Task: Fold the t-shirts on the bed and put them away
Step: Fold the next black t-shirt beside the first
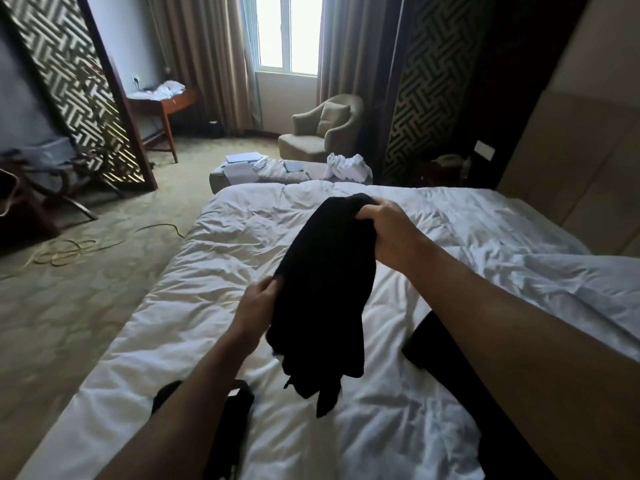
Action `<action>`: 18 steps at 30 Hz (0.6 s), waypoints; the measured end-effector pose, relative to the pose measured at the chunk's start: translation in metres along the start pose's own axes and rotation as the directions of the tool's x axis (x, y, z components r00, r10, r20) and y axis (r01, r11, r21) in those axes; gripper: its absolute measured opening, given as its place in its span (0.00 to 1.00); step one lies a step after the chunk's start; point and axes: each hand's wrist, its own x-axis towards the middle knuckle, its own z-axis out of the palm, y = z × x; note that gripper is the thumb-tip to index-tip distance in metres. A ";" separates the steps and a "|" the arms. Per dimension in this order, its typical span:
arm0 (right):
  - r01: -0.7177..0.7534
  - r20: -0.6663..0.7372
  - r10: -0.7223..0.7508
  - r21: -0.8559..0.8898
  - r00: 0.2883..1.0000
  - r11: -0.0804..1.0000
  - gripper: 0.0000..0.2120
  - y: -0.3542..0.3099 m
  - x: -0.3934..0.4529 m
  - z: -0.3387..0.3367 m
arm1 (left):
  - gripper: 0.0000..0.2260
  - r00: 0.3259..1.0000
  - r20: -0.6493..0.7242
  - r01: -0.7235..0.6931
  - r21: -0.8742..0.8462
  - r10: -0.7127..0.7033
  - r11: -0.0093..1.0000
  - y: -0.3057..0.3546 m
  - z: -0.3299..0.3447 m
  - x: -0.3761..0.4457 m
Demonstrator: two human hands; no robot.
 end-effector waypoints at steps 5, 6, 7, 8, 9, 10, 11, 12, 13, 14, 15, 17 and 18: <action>0.003 -0.111 -0.043 -0.336 0.993 0.942 0.15 -0.009 0.012 -0.010 | 0.15 0.991 0.092 -0.087 -0.127 0.099 0.988 0.045 -0.017 0.007; -0.012 -0.154 -0.058 -0.419 0.986 0.908 0.15 -0.005 0.014 -0.010 | 0.15 0.987 0.131 -0.070 -0.138 0.088 0.988 0.054 -0.016 0.008; -0.032 -0.192 -0.074 -0.498 0.979 0.867 0.14 0.001 0.016 -0.009 | 0.14 0.985 0.157 -0.045 -0.153 0.069 0.987 0.061 -0.014 0.009; -0.043 -0.196 -0.085 -0.571 0.977 0.820 0.14 0.008 0.016 -0.007 | 0.14 0.983 0.176 -0.019 -0.174 0.050 0.985 0.068 -0.009 0.010; -0.045 -0.171 -0.081 -0.625 0.982 0.780 0.15 0.018 0.017 -0.005 | 0.13 0.983 0.180 0.011 -0.211 0.028 0.977 0.074 -0.004 0.011; -0.043 -0.123 -0.053 -0.665 0.991 0.746 0.16 0.025 0.014 -0.001 | 0.13 0.984 0.180 0.032 -0.244 0.013 0.969 0.079 0.001 0.010; -0.046 -0.071 -0.006 -0.703 0.997 0.710 0.18 0.033 0.011 0.003 | 0.12 0.984 0.177 0.044 -0.274 0.005 0.961 0.083 0.005 0.010; -0.059 -0.051 0.031 -0.757 0.998 0.651 0.19 0.041 0.008 0.007 | 0.12 0.984 0.176 0.046 -0.288 0.005 0.957 0.086 0.009 0.010; -0.059 -0.063 0.012 -0.822 0.998 0.566 0.20 0.048 0.005 0.011 | 0.12 0.985 0.171 0.047 -0.309 0.007 0.950 0.088 0.013 0.012; -0.073 -0.113 -0.052 -0.866 0.992 0.495 0.18 0.053 0.000 0.016 | 0.12 0.988 0.151 0.042 -0.333 0.009 0.942 0.090 0.015 0.013; -0.054 -0.147 -0.149 -0.865 0.978 0.498 0.15 0.056 -0.005 0.021 | 0.12 0.992 0.125 0.043 -0.363 0.003 0.931 0.093 0.017 0.013; 0.060 -0.153 -0.221 -0.678 0.963 0.732 0.21 0.058 -0.018 0.027 | 0.11 0.998 0.052 0.062 -0.432 -0.043 0.900 0.102 0.021 0.013; 0.090 -0.134 -0.193 -0.544 0.972 0.834 0.26 0.059 -0.025 0.029 | 0.11 0.997 0.032 0.078 -0.471 -0.071 0.879 0.106 0.022 0.014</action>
